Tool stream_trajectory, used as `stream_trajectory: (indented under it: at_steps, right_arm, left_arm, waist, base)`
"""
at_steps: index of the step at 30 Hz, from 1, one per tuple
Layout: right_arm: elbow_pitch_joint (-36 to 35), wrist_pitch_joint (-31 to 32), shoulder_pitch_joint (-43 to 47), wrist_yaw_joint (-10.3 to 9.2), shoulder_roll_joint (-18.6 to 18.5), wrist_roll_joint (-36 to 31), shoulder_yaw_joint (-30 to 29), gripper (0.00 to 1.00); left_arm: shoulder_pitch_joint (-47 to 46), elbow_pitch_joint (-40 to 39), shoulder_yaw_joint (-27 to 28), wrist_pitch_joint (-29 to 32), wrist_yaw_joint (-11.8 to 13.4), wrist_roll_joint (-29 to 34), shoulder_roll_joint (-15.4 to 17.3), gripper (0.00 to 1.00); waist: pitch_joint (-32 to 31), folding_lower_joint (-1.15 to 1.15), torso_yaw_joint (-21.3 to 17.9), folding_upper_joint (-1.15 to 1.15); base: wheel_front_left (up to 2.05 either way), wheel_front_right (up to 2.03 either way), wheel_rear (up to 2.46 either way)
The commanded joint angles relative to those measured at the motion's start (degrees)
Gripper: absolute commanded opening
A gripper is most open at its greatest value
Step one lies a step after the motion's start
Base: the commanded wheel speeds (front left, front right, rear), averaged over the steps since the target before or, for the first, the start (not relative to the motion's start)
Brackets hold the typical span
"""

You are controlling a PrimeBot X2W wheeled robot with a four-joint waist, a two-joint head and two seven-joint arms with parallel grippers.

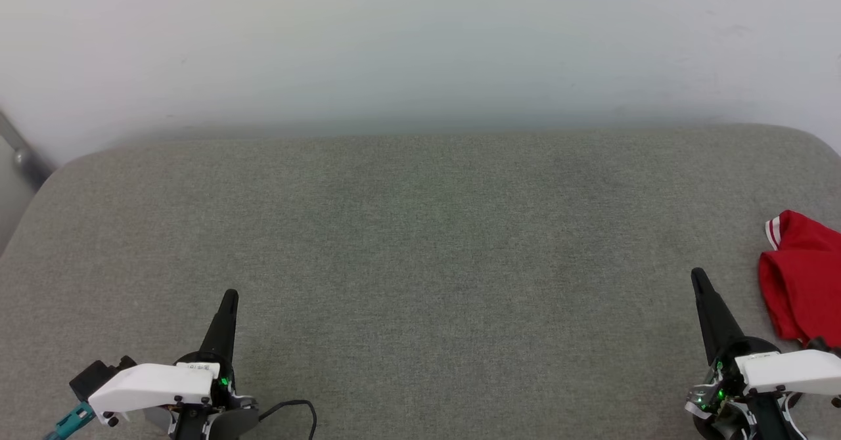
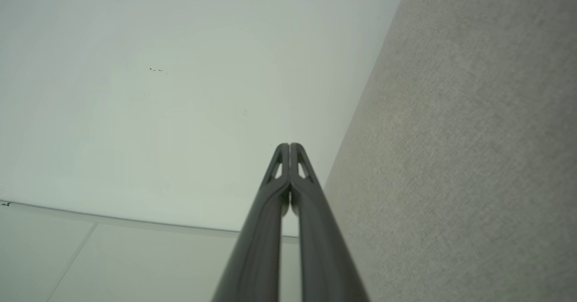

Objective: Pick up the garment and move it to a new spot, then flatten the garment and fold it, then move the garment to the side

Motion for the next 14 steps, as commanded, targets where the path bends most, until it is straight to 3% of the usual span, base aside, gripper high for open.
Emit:
stream_trajectory:
  at_steps: [1, 14]
  right_arm:
    - [0.1, 0.2, -1.1, 0.01, -0.2, 1.3, -0.2, 0.00]
    - [0.9, 0.7, -1.8, 0.00, -0.1, 6.4, -0.6, 0.00]
  left_arm:
    - [-1.0, -0.3, 0.5, 0.4, -0.4, -1.0, -0.3, 0.00]
    - [-1.5, -0.3, 1.5, 1.7, -1.1, -5.2, -1.0, 0.00]
  waist:
    - [0.0, 0.00, 0.0, 0.00]
    - [0.3, 0.00, 0.2, 0.00]
  base:
    - [0.00, 0.00, 0.00]
    - [0.00, 0.00, 0.00]
